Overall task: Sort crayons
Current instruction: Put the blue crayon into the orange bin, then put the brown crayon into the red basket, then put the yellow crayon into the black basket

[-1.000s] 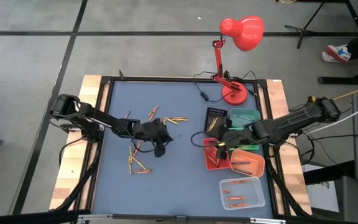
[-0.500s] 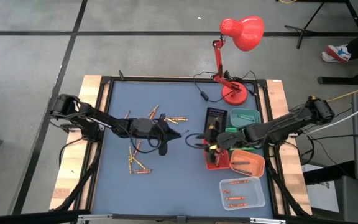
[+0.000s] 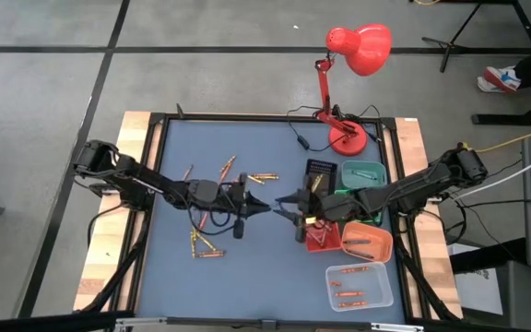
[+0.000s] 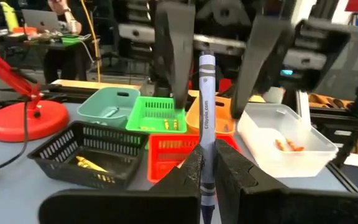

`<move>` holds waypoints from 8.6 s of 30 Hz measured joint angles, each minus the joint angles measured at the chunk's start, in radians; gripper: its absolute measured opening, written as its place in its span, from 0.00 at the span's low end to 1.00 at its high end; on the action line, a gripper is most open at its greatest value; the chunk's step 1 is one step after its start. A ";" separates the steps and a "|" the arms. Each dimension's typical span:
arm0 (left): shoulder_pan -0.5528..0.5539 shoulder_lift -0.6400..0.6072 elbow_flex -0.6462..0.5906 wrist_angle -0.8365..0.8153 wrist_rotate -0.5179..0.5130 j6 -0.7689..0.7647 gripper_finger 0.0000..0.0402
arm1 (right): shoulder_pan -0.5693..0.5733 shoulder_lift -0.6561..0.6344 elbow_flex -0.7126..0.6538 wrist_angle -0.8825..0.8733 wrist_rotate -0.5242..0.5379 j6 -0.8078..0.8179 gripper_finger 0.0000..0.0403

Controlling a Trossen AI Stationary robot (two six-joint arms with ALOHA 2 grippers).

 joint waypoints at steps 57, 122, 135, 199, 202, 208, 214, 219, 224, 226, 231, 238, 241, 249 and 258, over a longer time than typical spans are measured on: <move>-0.046 0.000 0.001 -0.082 -0.003 -0.010 0.25 | 0.000 -0.177 0.000 -0.368 -0.171 0.147 0.04; 0.228 -0.252 0.001 -0.853 -0.170 -0.283 0.25 | 0.000 -0.445 0.000 -1.401 -0.540 0.628 0.36; 0.456 -0.382 0.000 -1.630 -0.168 -0.566 0.25 | 0.000 -0.445 0.000 -1.396 -0.527 0.628 0.36; 0.438 -0.372 -0.188 -0.618 0.184 -0.677 0.01 | 0.000 -0.445 0.000 -1.259 -0.464 0.626 0.36; 0.335 -0.373 -0.188 -0.500 0.068 -0.682 0.01 | 0.000 -0.445 0.000 -1.259 -0.463 0.626 0.36; 0.142 -0.331 -0.186 -0.282 -0.152 -0.590 0.01 | 0.001 -0.445 0.000 -1.260 -0.420 0.624 0.36; 0.034 -0.194 -0.186 -0.004 -0.219 -0.511 0.01 | 0.001 -0.445 0.000 -1.259 -0.358 0.624 0.36; 0.003 -0.045 -0.163 0.156 -0.220 -0.498 0.01 | 0.001 -0.445 0.000 -1.259 -0.351 0.624 0.36; 0.000 0.120 -0.032 0.157 -0.214 -0.495 0.01 | 0.001 -0.445 0.000 -1.254 -0.351 0.624 0.36; 0.000 0.190 0.035 0.153 -0.202 -0.473 0.01 | 0.001 -0.445 0.000 -1.238 -0.351 0.624 0.36; -0.004 0.358 0.222 0.153 -0.152 -0.383 0.01 | 0.000 -0.445 0.000 -1.206 -0.351 0.624 0.36; -0.005 0.563 0.480 0.135 -0.049 -0.315 0.02 | 0.000 -0.445 0.000 -1.207 -0.351 0.624 0.36; -0.006 0.637 0.570 0.125 -0.008 -0.314 0.03 | 0.000 -0.445 0.000 -1.207 -0.351 0.624 0.36; -0.007 0.758 0.687 0.124 0.000 -0.313 0.07 | 0.000 -0.445 0.000 -1.207 -0.351 0.624 0.36; -0.003 0.766 0.687 0.103 -0.010 -0.313 0.13 | 0.000 -0.445 0.000 -1.207 -0.351 0.624 0.36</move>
